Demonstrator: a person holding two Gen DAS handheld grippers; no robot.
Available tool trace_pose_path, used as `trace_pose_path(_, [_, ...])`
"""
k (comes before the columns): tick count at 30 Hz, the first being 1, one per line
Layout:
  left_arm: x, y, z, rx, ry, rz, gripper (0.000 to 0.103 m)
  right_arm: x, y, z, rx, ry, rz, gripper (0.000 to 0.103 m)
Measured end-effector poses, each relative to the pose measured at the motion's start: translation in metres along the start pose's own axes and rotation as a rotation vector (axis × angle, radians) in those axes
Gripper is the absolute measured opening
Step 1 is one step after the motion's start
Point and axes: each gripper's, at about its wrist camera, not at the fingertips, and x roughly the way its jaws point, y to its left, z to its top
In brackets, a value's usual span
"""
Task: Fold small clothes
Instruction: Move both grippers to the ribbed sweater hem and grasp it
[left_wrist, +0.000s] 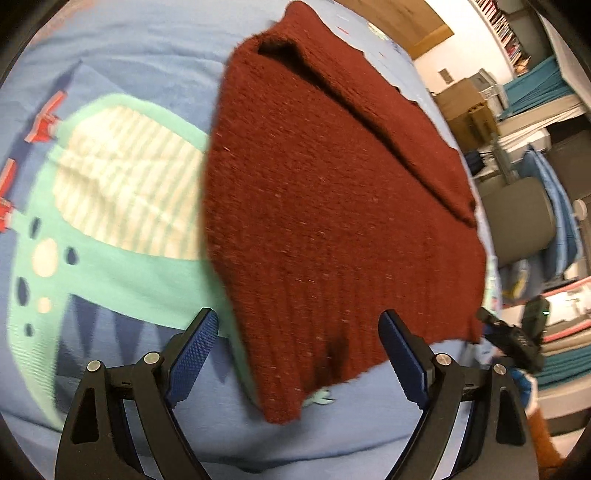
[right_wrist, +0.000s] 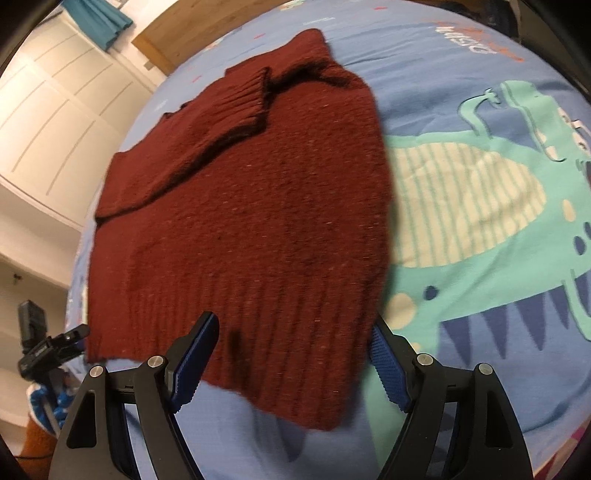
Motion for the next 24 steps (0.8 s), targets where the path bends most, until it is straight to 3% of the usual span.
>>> trace_pose_path(5, [-0.004,-0.003,0.001,0.002,0.028,-0.087,0.083,0.002,-0.001,0.000,0.021,0.016,0.105,0.081])
trace_pose_path(9, [-0.005,-0.003,0.010,-0.040,0.030,-0.147,0.074,0.004,-0.003,0.003,0.028,0.023,0.142,0.079])
trace_pose_path(11, [-0.001,0.000,0.016,-0.064,0.026,-0.167,0.072,0.005,-0.006,0.005,0.039,0.024,0.163,0.075])
trace_pose_path(16, [-0.003,0.004,0.019,-0.071,0.028,-0.160,0.060,0.006,-0.019,0.006,0.088,0.022,0.224,0.052])
trace_pose_path(18, [-0.001,0.002,0.019,-0.084,0.029,-0.162,0.051,0.007,-0.026,0.006,0.115,0.021,0.256,0.044])
trace_pose_path(21, [0.006,0.001,0.018,-0.104,0.059,-0.177,0.014,0.012,-0.029,0.005,0.125,0.036,0.284,0.022])
trace_pose_path(24, [0.007,-0.004,0.020,-0.093,0.070,-0.162,0.007,0.011,-0.027,0.007,0.107,0.038,0.292,0.013])
